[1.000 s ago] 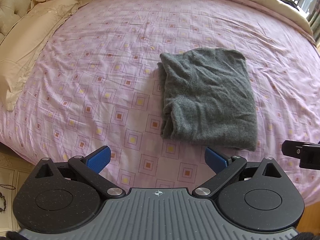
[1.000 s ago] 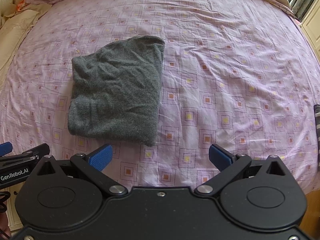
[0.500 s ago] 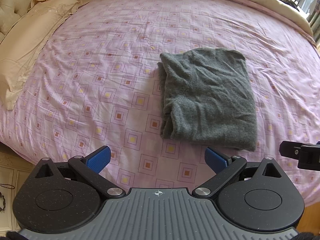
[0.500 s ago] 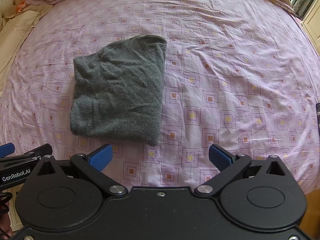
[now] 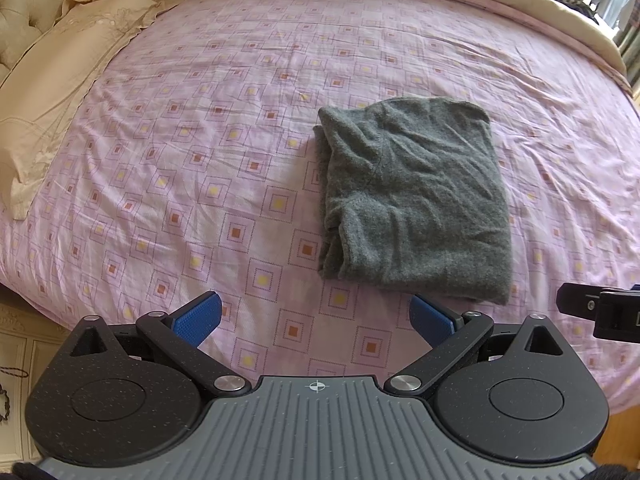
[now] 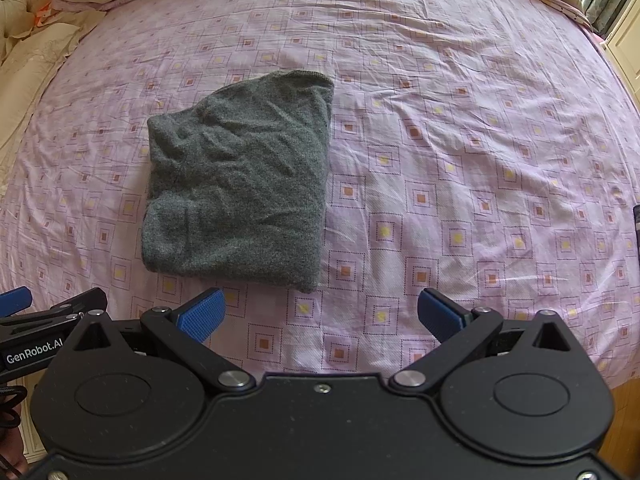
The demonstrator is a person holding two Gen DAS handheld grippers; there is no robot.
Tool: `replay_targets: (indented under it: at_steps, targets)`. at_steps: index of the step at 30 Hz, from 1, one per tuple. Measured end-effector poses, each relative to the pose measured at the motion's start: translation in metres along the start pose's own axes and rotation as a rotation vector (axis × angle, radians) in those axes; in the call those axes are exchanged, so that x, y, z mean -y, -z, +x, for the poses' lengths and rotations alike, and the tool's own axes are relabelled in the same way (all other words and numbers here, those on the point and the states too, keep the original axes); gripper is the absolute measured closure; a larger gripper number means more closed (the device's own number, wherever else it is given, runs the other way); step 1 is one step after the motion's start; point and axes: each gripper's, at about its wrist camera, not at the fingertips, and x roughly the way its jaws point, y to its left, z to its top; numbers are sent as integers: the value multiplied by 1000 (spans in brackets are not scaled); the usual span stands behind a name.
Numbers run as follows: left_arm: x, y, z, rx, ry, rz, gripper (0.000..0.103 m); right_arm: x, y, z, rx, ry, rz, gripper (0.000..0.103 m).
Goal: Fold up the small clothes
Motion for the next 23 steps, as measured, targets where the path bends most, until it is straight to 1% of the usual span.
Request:
replay_targets:
  at_steps: [13, 23]
  targets:
    - [1, 0, 0, 2, -1, 1, 2, 2, -1, 0, -3, -8, 4, 1]
    - [4, -2, -4, 21, 4, -12, 2, 2, -1, 0, -5, -9, 6, 1]
